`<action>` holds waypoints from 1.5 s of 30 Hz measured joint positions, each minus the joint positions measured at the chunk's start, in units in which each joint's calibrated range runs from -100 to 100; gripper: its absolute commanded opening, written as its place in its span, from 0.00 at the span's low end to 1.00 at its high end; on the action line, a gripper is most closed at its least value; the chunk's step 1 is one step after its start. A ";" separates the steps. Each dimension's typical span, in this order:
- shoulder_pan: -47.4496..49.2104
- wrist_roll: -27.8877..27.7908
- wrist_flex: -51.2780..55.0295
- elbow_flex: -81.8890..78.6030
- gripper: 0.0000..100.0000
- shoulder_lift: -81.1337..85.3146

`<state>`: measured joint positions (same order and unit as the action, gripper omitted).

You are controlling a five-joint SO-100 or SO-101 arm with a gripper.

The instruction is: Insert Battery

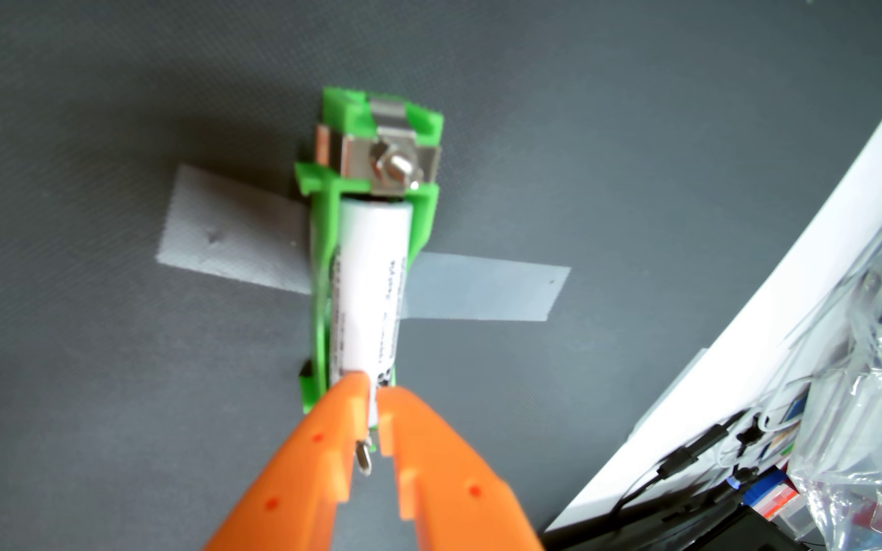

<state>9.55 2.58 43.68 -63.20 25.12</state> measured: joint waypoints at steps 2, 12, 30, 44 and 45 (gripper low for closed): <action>0.00 0.00 0.00 0.00 0.02 -0.17; 0.00 0.00 0.00 0.09 0.02 -0.33; -1.88 0.82 -0.50 0.72 0.02 -1.16; -0.98 0.61 0.75 -7.59 0.02 17.30; -1.23 0.56 1.34 -7.69 0.02 18.89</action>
<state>8.32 3.14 45.02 -70.89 44.01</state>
